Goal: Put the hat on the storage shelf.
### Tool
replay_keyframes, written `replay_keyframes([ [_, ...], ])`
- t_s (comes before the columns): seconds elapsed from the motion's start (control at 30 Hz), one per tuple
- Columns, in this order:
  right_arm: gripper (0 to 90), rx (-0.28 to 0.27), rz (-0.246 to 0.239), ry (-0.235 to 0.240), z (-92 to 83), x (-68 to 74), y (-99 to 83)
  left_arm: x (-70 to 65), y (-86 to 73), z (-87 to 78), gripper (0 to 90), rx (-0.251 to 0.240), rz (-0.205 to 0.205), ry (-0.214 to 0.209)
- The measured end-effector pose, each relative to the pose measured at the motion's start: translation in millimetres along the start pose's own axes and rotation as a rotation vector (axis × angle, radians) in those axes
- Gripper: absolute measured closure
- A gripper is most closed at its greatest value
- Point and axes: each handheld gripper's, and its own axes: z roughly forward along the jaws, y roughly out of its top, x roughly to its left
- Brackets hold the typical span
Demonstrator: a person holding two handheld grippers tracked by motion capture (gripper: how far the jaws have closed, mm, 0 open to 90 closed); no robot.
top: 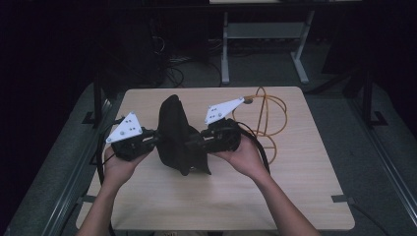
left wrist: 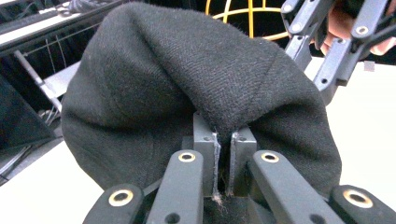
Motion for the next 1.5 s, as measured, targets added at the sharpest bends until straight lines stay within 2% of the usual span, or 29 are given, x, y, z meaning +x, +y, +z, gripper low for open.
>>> replay_keyframes([
  [0.13,61.3,0.005,-0.042,-0.044,-7.1,6.1,-2.0,5.7,6.8,-2.1,85.5,0.004,-0.005,-0.014],
  [0.2,58.6,0.016,-0.043,-0.061,-11.2,9.4,-5.5,7.6,8.8,-3.2,85.5,0.003,-0.014,-0.026],
  [0.4,50.3,0.014,-0.025,-0.099,-25.9,12.0,-23.1,10.9,12.4,-4.9,85.5,-0.007,-0.018,-0.046],
  [0.57,44.9,-0.009,-0.011,-0.128,-40.7,13.3,-41.0,15.0,15.1,-5.6,85.5,-0.001,-0.013,-0.047],
  [0.83,44.5,-0.032,0.012,-0.147,-62.5,22.4,-63.4,20.0,22.6,-5.4,85.5,-0.009,-0.019,-0.065],
  [1.13,43.9,-0.017,0.019,-0.186,-84.9,40.1,-93.4,25.8,36.6,-1.0,85.6,-0.017,-0.017,-0.095],
  [1.27,41.8,-0.011,0.055,-0.209,-95.2,42.6,-114.9,29.1,41.8,3.0,85.5,-0.019,-0.019,-0.105],
  [1.5,37.5,-0.029,0.107,-0.311,-119.4,43.4,-157.1,30.8,55.6,10.4,85.6,-0.013,-0.001,-0.121],
])
